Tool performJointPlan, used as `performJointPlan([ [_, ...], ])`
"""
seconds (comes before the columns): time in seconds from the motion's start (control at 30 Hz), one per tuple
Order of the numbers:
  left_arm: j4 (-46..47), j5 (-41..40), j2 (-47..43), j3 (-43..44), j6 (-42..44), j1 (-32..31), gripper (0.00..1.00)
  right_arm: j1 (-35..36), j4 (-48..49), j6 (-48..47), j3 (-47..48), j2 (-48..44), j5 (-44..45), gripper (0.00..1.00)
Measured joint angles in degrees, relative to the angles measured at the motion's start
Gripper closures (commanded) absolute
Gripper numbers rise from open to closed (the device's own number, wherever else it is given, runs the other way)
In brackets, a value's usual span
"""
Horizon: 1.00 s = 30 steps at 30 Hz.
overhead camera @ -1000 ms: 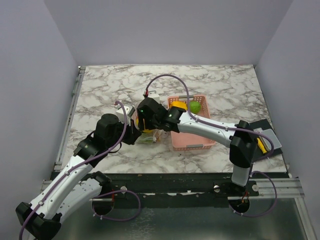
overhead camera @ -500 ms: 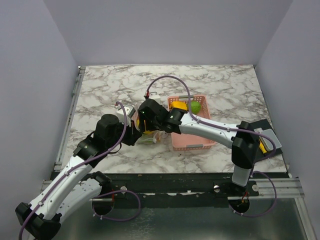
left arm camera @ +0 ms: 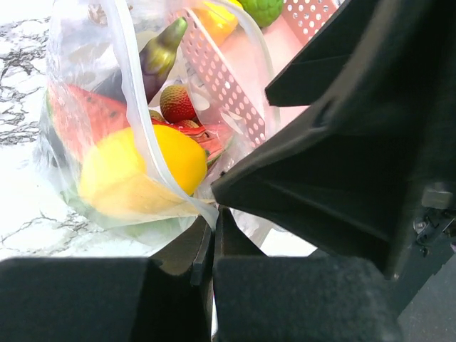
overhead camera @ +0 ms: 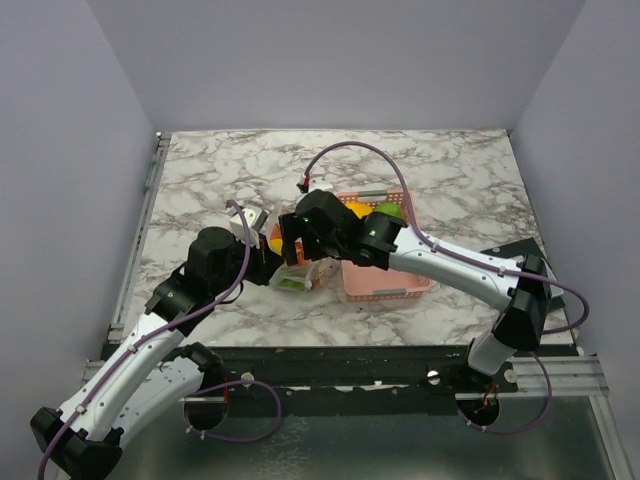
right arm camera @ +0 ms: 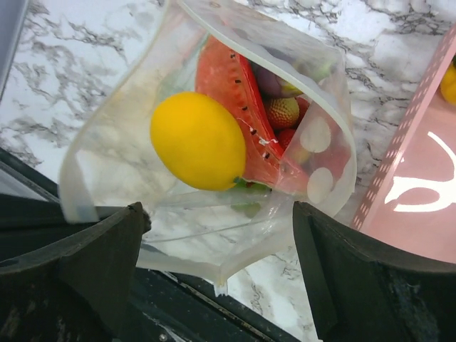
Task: Place the food in the zip-top bag and seal the zipper
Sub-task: Place the fake fruit in the zipper food storage bag, then adjust the zipper food storage bag at the center of the board.
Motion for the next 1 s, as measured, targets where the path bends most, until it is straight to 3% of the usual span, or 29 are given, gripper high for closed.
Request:
performJointPlan([
  [0.27,0.7,0.0,0.0,0.0,0.0,0.0,1.00,0.4,-0.8,-0.2,0.4,-4.5,2.3,0.13],
  [0.6,0.9,0.0,-0.2,0.0,0.0,0.0,1.00,0.0,-1.6,1.1,-5.3,-8.1,9.5,0.25],
  [1.0,0.9,0.0,-0.4,0.0,0.0,0.0,1.00,-3.5,1.4,2.2,-8.5,-6.9,7.8,0.38],
])
